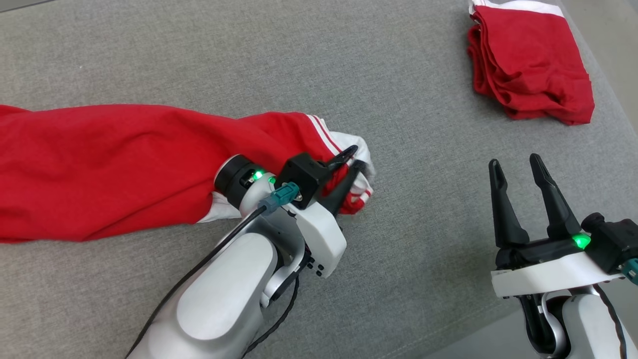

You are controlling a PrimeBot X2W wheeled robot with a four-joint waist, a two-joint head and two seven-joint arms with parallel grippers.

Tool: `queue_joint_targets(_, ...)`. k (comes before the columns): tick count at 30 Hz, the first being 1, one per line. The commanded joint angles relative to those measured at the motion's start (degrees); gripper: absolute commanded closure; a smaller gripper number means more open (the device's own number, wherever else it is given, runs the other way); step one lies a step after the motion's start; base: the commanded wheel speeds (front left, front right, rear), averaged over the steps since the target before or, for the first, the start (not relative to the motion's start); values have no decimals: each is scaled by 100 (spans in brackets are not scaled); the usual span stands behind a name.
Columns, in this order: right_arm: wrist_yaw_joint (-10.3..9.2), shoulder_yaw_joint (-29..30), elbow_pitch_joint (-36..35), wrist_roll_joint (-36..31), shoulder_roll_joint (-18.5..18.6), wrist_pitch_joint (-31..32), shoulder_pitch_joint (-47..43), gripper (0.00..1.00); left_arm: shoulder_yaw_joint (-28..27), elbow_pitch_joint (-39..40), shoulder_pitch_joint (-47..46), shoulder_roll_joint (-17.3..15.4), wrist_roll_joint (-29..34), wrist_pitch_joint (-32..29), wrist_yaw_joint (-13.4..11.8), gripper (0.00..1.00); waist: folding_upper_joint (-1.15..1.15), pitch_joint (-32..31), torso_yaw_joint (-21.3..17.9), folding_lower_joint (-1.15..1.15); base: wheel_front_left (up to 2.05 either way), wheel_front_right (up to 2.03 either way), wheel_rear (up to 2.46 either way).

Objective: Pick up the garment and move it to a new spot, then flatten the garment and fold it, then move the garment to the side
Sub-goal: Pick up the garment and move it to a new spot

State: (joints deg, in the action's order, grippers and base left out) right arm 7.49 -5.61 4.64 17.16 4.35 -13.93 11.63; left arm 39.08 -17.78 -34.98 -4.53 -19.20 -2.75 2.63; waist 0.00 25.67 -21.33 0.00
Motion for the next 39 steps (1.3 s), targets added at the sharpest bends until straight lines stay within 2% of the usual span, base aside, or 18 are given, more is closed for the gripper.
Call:
queue_joint_targets(1, 1, 12, 53, 8, 21, -57, 85, 0, 44, -58, -99, 8, -45, 69, 67, 0, 0, -65, 77, 0, 0, 0, 0)
queue_joint_targets(6, 1, 19, 112, -39, 77, -90, 59, 0, 62, -62, -3, 27, -61, 312, 28, 0, 0, -281, 237, 0, 0, 0, 0)
queue_joint_targets(9, 1, 74, 112, -93, 145, -89, -21, 0, -7, 26, 131, 30, -114, 514, -77, 0, 0, -474, 418, 0, 0, 0, 0)
queue_joint_targets(16, 1, 216, -13, -242, 299, 120, -189, 0, -528, 327, 484, -119, -280, 1146, -539, 0, 0, -829, 932, 0, 0, 0, 0)
queue_joint_targets(24, 1, 298, -240, -348, 354, 395, -404, 0, -1396, 503, 1024, -584, -550, 1576, -1057, 0, 0, -1101, 1434, 0, 0, 0, 0)
queue_joint_targets(31, 1, 418, -409, -444, 393, 611, -630, 0, -2064, 625, 1617, -1042, -825, 1732, -1169, 0, 0, -1348, 1751, 0, 0, 0, 0)
queue_joint_targets(39, 1, 412, -494, -494, 407, 783, -858, 0, -2343, 896, 2313, -1394, -906, 1756, -1213, 0, 0, -1658, 1911, 0, 0, 0, 0)
